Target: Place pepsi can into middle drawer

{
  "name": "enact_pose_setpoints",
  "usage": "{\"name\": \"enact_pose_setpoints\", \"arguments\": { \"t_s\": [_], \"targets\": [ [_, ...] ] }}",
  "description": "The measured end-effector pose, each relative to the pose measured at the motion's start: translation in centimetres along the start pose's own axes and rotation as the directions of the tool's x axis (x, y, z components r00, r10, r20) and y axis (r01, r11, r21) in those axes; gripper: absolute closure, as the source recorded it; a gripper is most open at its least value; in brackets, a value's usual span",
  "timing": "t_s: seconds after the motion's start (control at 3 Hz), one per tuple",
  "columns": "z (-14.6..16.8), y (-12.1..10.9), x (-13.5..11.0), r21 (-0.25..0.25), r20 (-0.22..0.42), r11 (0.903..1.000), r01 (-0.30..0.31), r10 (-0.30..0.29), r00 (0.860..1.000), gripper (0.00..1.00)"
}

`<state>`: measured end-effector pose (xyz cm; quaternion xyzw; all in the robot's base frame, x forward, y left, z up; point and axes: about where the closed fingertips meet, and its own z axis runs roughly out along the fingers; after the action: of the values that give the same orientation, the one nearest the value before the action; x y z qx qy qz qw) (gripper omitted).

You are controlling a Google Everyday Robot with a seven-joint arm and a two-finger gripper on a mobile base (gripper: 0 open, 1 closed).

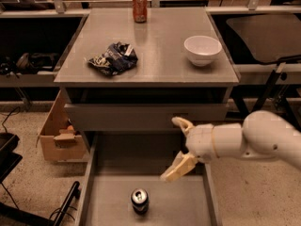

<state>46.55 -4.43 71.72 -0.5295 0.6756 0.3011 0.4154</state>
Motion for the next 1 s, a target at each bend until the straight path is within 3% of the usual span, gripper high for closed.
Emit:
{"name": "enact_pose_setpoints", "arguments": {
  "t_s": [0.33,0.67,1.0],
  "targets": [
    [-5.8,-1.0,-6.1,0.013,-0.148,0.9877,0.156,-0.152,0.977,0.00],
    [-9.2,-1.0,-10.6,0.024,-0.358,0.9615,0.274,-0.247,0.900,0.00],
    [-10.3,-0.1,-11.9,0.065,-0.556,0.9427,0.327,-0.238,0.796,0.00]
  ]
}}
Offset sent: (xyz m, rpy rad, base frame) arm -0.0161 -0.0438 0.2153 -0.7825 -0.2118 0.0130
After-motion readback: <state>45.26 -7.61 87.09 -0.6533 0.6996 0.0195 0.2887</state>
